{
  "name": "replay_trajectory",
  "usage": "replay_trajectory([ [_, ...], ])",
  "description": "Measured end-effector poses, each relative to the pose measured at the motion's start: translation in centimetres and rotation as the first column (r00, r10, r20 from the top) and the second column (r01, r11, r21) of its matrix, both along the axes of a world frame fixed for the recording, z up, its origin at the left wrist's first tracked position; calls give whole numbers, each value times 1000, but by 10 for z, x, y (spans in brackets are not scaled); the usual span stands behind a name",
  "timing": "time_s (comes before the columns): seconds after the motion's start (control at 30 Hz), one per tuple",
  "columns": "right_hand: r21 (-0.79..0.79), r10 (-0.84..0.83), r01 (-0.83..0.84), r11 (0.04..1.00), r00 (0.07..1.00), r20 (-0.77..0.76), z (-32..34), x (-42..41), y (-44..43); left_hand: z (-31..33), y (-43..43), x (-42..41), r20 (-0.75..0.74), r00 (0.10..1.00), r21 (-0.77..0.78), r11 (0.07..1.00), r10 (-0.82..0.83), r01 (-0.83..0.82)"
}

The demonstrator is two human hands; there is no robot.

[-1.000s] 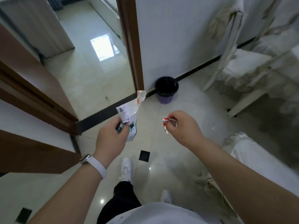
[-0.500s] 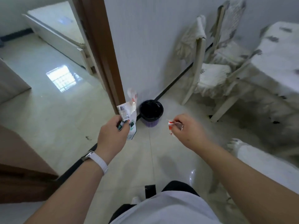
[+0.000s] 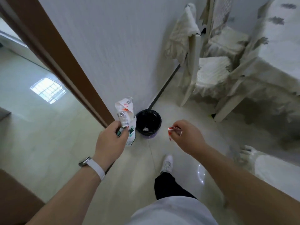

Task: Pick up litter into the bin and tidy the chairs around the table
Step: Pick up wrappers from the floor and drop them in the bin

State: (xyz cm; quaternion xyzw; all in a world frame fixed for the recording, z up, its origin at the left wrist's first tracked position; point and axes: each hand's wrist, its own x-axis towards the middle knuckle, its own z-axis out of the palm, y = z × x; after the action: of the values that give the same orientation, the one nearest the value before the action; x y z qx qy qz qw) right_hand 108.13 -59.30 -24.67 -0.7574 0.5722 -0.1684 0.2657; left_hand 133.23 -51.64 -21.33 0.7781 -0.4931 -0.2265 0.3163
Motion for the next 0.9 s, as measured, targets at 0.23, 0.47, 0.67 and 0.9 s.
replay_trajectory([
  [0.23,103,-42,37,994,998,41,-22,3,-141,-4,-137,1,-18,998,135,989,-65,67],
  [0.47,141,-68,62,988,997,39,-41,-12,-231,-13,-238,-29,-42,995,136,986,-94,99],
  [0.67,213,-106,97,972,994,35,-76,-11,-261,-51,-286,-13,-20,992,247,961,-124,125],
  [0.9,301,-128,128,945,992,-20,-127,10,-286,-109,-327,8,12,980,356,917,-196,179],
])
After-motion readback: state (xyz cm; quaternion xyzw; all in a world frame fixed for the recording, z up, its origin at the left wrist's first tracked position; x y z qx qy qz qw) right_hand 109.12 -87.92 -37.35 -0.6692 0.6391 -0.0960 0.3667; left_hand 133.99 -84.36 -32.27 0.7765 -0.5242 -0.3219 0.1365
